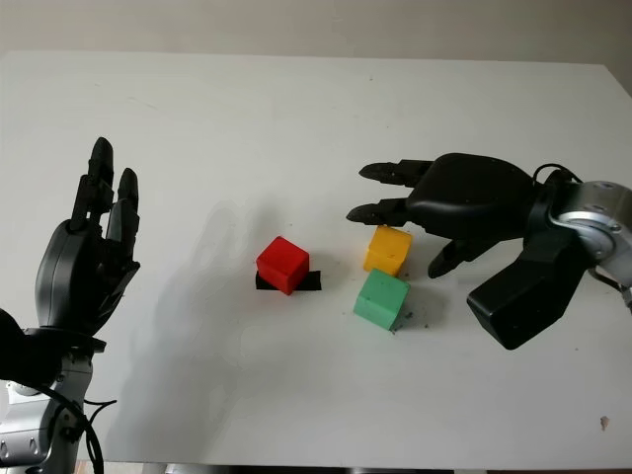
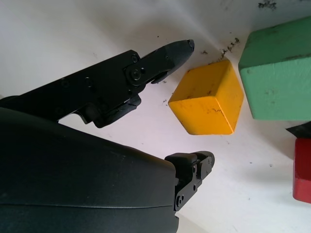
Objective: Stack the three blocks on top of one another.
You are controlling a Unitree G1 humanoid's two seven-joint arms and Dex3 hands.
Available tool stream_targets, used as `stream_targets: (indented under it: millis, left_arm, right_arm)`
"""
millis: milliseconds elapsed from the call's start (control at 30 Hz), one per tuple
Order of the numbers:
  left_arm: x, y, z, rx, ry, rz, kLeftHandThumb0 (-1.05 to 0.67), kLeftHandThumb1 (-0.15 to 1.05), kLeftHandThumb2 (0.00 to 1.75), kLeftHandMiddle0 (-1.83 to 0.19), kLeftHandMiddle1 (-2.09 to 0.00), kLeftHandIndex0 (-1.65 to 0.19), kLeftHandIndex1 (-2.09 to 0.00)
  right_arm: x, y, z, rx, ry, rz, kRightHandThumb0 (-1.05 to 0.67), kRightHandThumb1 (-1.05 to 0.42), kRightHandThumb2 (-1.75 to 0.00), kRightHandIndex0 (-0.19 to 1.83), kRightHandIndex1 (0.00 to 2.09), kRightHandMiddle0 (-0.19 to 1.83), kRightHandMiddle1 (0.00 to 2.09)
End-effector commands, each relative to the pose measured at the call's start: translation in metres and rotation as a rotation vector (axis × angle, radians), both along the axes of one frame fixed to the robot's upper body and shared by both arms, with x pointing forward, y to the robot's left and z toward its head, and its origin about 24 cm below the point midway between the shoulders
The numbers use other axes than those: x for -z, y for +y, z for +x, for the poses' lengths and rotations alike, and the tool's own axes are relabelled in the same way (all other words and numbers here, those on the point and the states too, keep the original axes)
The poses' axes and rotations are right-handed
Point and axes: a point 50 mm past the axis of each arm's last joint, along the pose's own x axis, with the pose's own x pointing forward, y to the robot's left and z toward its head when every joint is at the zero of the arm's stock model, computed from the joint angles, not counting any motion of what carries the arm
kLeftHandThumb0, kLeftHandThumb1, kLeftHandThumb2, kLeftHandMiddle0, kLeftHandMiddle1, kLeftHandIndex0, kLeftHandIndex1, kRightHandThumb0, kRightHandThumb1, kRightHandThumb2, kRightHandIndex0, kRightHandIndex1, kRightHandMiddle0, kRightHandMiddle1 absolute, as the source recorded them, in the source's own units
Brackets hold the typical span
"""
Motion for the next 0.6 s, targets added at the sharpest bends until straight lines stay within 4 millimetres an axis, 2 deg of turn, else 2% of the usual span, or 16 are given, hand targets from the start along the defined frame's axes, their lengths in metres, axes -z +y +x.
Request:
stream_targets:
  millis: [0,133,467,500,567]
  left_arm:
    - [-0.0029,0.0001,-0.0024,-0.004,-0.023,-0.001,-0.66,1.05,0.53,0.19,0.00,0.19,0.00]
    - [-0.0031,0.0005,-0.0022,-0.006,-0.028,0.001,-0.66,1.05,0.51,0.19,0.00,0.19,0.00]
    - [-0.0046,0.0040,-0.0053,-0.009,-0.030,0.027,-0.65,1.05,0.54,0.19,0.00,0.19,0.00]
    - [-0.0049,0.0043,-0.0056,-0.010,-0.029,0.032,-0.65,1.05,0.54,0.19,0.00,0.19,0.00]
    - [-0.0051,0.0047,-0.0056,-0.004,-0.033,0.036,-0.65,1.05,0.55,0.19,0.00,0.19,0.00]
  right_arm:
    - [0.0012,0.0027,0.0019,-0.021,-0.007,0.022,-0.45,-0.88,-0.07,0.11,0.08,0.33,0.07]
    - [0.0028,0.0047,0.0044,-0.037,-0.018,0.042,-0.45,-0.92,-0.07,0.12,0.08,0.36,0.08]
    - [0.0055,0.0079,0.0068,-0.093,-0.042,0.107,-0.43,-0.96,-0.06,0.23,0.11,0.62,0.26]
    - [0.0056,0.0081,0.0069,-0.097,-0.044,0.109,-0.43,-0.96,-0.06,0.24,0.11,0.63,0.29]
    - [0.0059,0.0085,0.0069,-0.104,-0.048,0.112,-0.43,-0.96,-0.06,0.27,0.09,0.58,0.50]
